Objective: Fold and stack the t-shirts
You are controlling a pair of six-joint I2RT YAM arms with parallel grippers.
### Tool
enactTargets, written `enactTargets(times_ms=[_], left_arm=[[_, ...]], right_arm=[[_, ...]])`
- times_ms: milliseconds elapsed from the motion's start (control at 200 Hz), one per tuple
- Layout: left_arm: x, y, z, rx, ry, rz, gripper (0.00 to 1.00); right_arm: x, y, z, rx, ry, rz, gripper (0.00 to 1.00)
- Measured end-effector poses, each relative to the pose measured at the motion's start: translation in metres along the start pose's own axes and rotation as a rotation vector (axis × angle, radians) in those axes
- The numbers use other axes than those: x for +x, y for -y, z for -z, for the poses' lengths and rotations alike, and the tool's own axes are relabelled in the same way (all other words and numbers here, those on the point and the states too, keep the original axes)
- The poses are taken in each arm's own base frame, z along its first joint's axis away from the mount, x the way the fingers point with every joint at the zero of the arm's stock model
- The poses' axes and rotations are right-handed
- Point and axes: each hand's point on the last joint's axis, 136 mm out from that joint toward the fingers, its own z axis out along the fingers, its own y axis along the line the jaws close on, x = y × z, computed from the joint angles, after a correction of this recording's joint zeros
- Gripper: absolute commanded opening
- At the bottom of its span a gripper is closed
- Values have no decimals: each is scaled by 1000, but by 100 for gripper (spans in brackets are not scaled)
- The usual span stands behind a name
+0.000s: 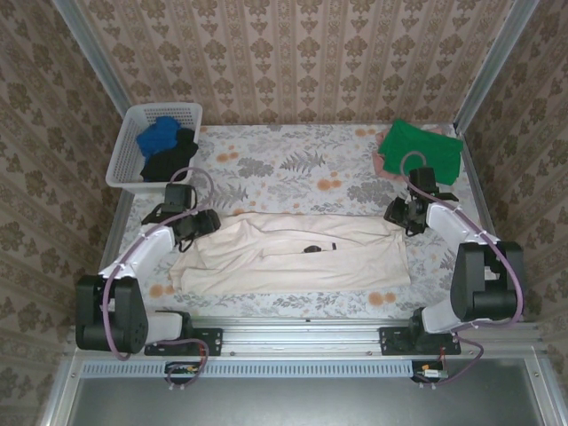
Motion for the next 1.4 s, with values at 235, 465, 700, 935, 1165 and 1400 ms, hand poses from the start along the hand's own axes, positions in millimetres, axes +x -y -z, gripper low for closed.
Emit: enactTargets(times_ms=[235, 465, 700, 935, 1165, 1400], left_arm=[[24, -20, -6, -32, -44, 32, 58], [46, -24, -11, -11, -79, 53, 45], [43, -17, -12, 25, -61, 54, 24], [39, -19, -5, 11, -49, 48, 24], [24, -21, 12, -4, 11, 48, 28], [30, -25, 4, -17, -23, 49, 38]], right_arm=[[5, 2, -9, 14, -31, 5, 48], [14, 15, -7, 77, -50, 4, 51], [30, 21, -1, 82, -58, 1, 46], [36, 23, -2, 88, -70, -17, 19], [35, 23, 0, 84, -62, -15, 11], [35, 23, 0, 84, -64, -14, 9]])
